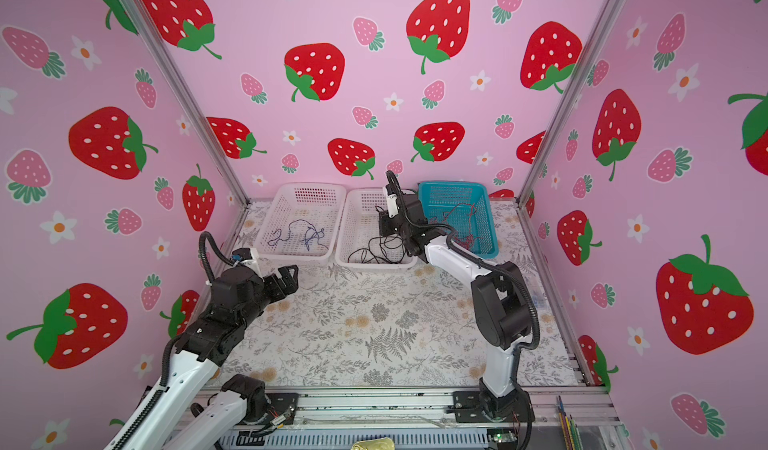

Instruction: Untangle the cables

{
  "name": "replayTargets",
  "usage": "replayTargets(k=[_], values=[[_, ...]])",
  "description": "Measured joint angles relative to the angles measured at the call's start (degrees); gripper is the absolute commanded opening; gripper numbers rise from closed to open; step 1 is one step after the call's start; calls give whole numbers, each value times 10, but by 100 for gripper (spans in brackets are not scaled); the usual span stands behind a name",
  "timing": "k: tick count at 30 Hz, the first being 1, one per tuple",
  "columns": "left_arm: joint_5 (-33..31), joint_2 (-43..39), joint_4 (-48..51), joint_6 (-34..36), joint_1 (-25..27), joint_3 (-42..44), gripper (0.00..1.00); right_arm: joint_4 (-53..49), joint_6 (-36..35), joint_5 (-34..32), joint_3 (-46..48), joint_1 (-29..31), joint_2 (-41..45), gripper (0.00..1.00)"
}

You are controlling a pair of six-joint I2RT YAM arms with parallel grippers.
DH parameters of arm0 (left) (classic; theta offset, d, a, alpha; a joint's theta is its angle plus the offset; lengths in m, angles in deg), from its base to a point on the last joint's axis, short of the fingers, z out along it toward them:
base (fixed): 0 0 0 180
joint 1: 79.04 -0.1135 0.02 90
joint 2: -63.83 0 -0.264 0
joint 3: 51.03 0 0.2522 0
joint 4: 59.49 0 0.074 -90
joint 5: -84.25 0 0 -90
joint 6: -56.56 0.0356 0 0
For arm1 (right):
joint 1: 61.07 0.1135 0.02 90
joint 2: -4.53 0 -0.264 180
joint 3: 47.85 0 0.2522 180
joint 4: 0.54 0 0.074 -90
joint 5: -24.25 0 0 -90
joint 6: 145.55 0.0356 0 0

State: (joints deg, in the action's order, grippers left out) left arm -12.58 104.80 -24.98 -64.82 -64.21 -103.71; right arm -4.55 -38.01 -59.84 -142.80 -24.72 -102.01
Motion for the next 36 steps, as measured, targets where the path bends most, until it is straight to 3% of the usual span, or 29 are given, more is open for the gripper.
replayTargets(k=[14,22,32,34,36], values=[[0,0,0,0,0,0,99,-6,3,11,12,4,18,51],[-2,0,0,0,-1,0,99,6,-26,-9,55,4,158,70],[-2,9,0,-2,-3,0,99,28,-69,-75,200,4,319,84],[-2,9,0,-3,-4,0,99,26,-70,-101,231,4,346,98],[-2,9,0,-3,-5,0,99,25,-68,-130,260,4,372,99]])
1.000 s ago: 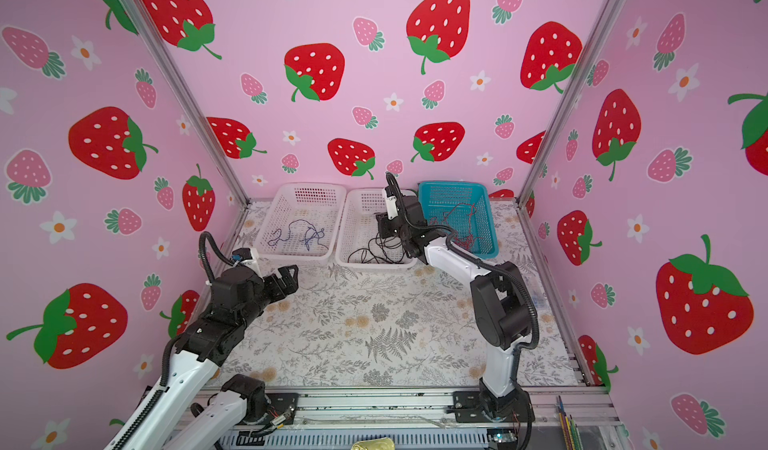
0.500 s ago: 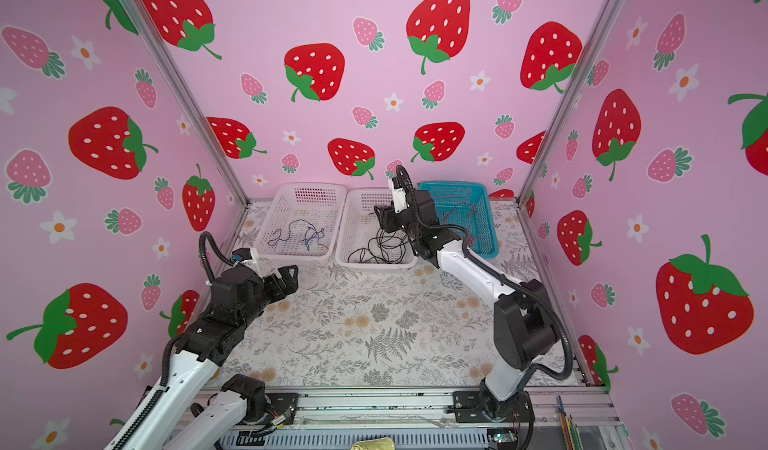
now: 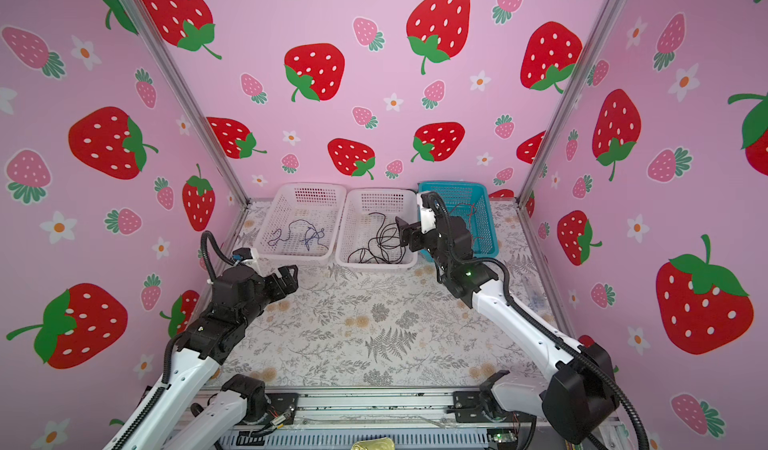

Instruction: Untangle the cables

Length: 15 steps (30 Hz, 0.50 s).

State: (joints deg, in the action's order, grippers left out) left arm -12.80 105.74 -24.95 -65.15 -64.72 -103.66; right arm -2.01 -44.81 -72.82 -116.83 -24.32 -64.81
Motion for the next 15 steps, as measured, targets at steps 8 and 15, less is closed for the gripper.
replayTargets(k=[8,15], values=[[0,2,0,-1,-2,0,99,10,15,-143,116,0,114,99],[0,0,0,-2,-2,0,99,85,-2,-308,274,-1,161,99]])
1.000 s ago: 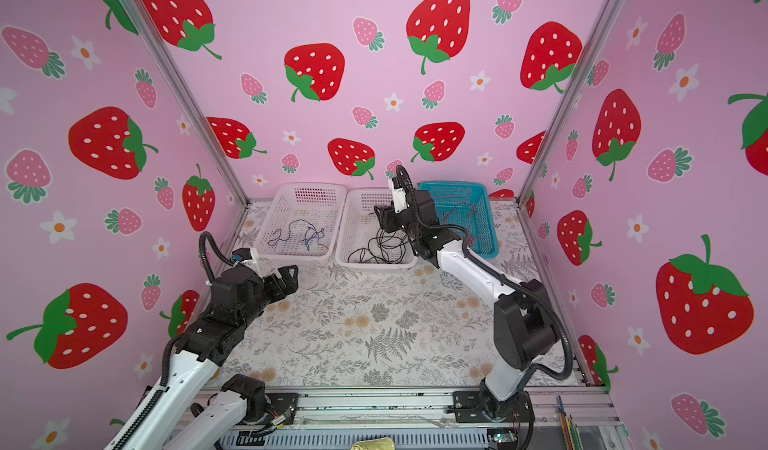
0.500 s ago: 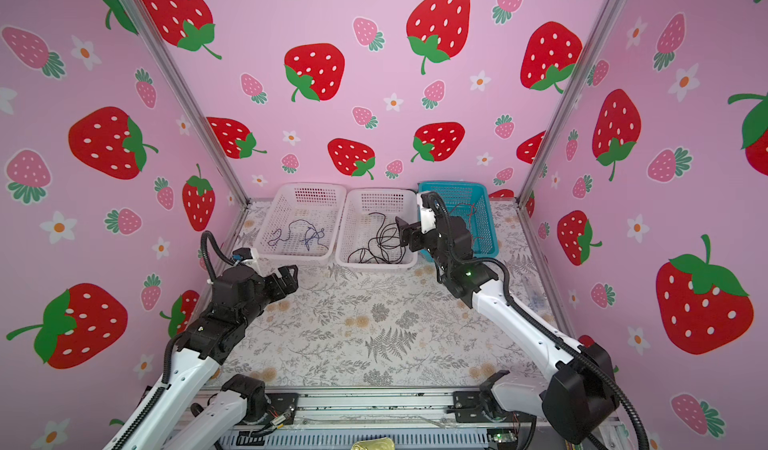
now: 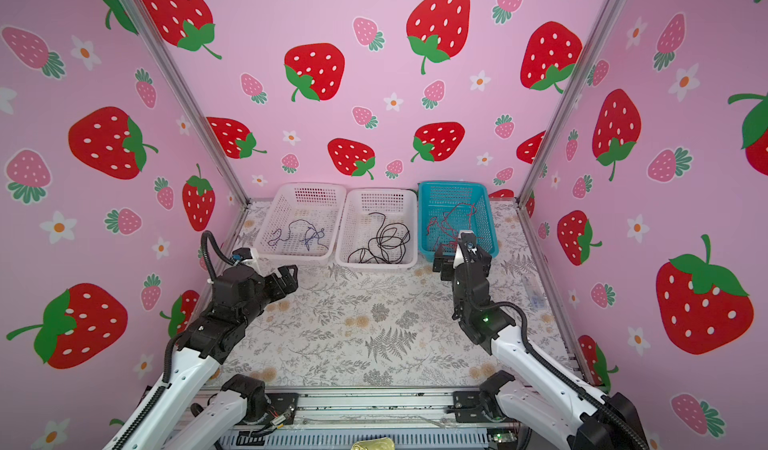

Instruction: Untangle the cables

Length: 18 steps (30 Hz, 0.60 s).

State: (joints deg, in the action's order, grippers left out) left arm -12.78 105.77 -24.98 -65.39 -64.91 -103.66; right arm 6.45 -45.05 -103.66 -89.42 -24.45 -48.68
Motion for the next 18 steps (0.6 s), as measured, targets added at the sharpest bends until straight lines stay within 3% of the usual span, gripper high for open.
replayTargets(k=[4,8,18], values=[[0,-1,0,-1,0,0,99,50,-15,-51,78,-19,-1,99],[0,-1,0,-1,0,0,99,100,-22,-73,92,-57,-30,99],[0,-10,0,-1,0,2,99,250,-42,-59,153,-147,-108,99]])
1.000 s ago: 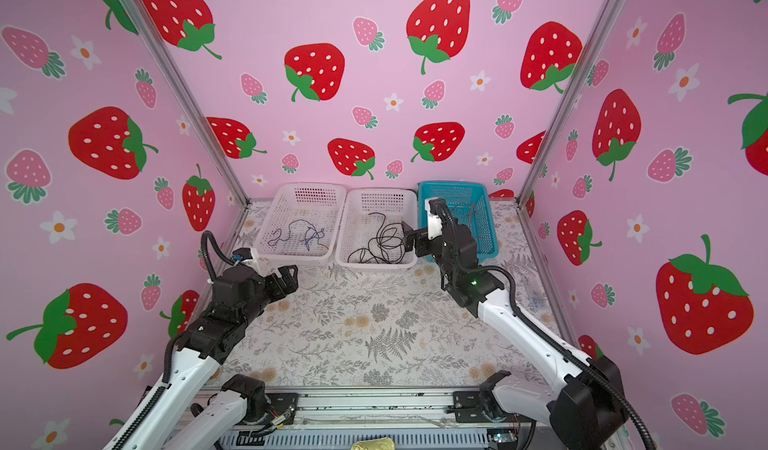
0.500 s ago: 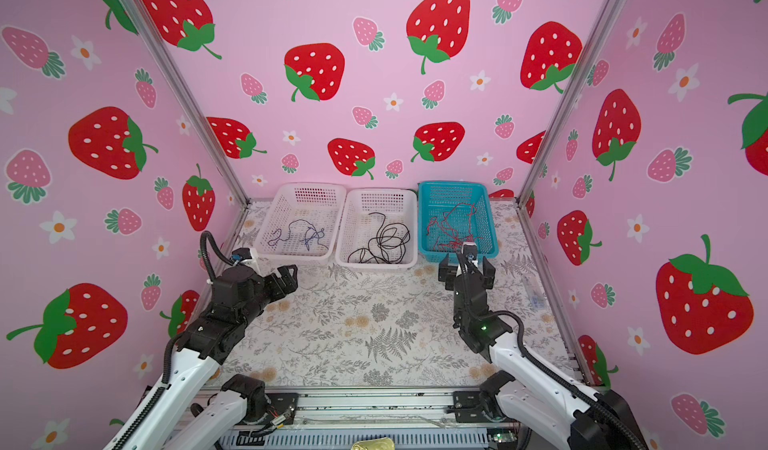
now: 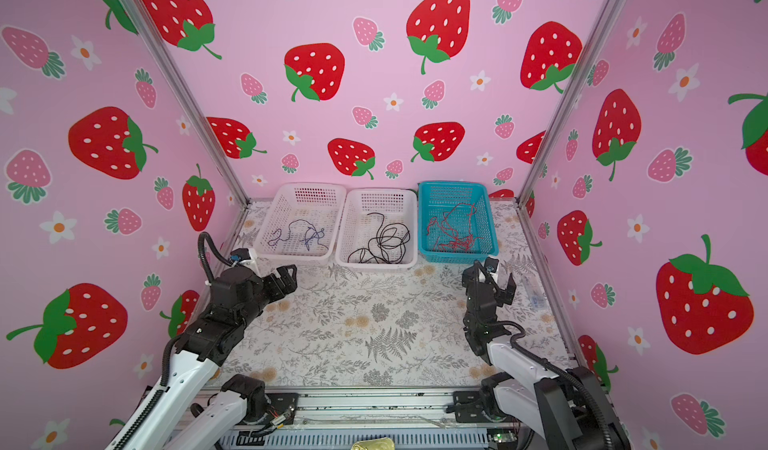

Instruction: Untangle the cables

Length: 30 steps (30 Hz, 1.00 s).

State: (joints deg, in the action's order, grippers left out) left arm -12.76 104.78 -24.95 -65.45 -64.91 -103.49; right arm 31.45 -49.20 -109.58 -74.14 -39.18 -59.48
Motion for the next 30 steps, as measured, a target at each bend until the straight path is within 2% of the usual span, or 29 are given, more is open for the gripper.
replayTargets(k=[11,18,23,30], values=[[0,0,0,0,0,7,99,186,-41,49,26,-47,-146,99],[0,5,0,0,0,7,99,295,-51,139,27,-94,-219,99],[0,8,-1,1,0,8,99,334,-53,178,26,-100,-263,99],[-13,12,-18,6,0,37,99,297,-51,230,-13,-124,-266,99]])
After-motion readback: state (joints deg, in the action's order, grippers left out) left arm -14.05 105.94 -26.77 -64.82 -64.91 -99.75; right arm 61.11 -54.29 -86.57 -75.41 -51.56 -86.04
